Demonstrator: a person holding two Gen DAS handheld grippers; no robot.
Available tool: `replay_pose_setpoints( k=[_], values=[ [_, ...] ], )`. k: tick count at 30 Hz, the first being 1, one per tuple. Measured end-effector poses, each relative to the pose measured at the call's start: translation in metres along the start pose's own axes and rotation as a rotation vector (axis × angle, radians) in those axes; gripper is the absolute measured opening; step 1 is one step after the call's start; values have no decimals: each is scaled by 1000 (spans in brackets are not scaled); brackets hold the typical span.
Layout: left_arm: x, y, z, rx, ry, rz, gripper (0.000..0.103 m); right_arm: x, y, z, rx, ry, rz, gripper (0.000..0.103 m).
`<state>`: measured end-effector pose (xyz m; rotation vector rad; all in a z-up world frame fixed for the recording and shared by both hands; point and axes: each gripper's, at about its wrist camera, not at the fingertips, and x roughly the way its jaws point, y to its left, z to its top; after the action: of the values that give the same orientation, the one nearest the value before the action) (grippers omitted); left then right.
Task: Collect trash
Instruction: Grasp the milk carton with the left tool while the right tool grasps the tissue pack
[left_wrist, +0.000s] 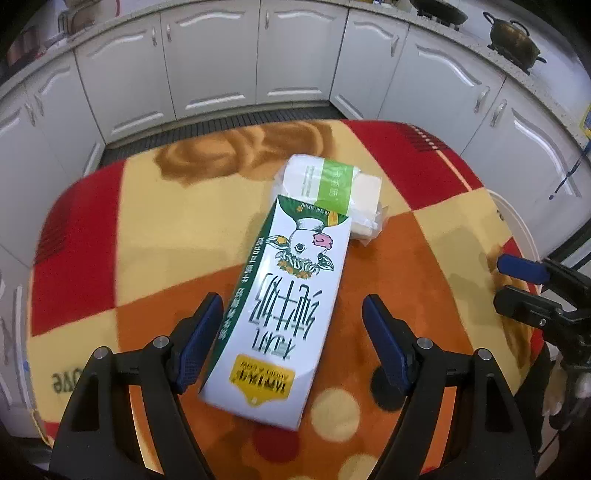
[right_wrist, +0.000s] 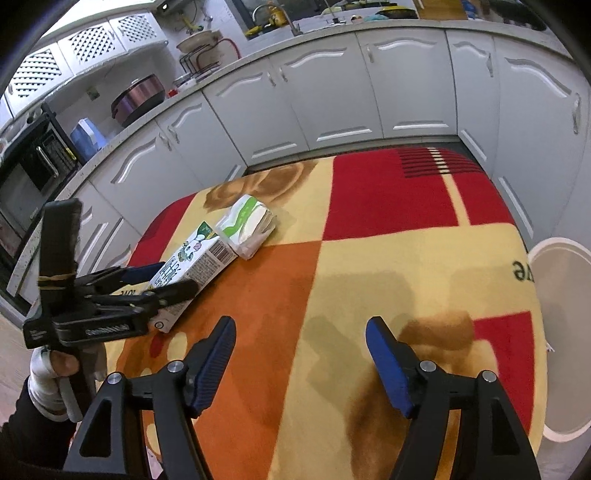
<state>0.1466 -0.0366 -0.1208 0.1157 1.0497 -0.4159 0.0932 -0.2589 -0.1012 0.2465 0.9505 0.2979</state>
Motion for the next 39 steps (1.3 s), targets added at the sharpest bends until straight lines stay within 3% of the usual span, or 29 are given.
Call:
replay_pose_setpoints(
  k=[3,11,19,22,24,26,30,34,39],
  values=[
    [4,12,0,-68,5,0,62,9,5,9,-25,9,5,70],
    [-22,62,-20,-238,1,24,58,53,38,46,-220,48,16,73],
    [-26,72,-33,-301,0,17,57,104,61,77,-425,96,-50,79],
    [-23,71,-33,-309,2,20,58,118,61,84,-444,124,-59,79],
    [-20,69,-33,-303,7,32,58,124,58,87,-422,137,-44,77],
    [-17,69,-33,-302,13,35,59,126,53,87,-386,139,-2,53],
    [-12,70,-28,-306,10,29,62,116,50,79,-343,96,20,37],
    [-13,66,-26,-295,2,37,56,92,50,67,-325,57,33,34],
    [-20,55,-24,-292,-21,-8,55,56,40,46,-288,9,49,34]
  ],
)
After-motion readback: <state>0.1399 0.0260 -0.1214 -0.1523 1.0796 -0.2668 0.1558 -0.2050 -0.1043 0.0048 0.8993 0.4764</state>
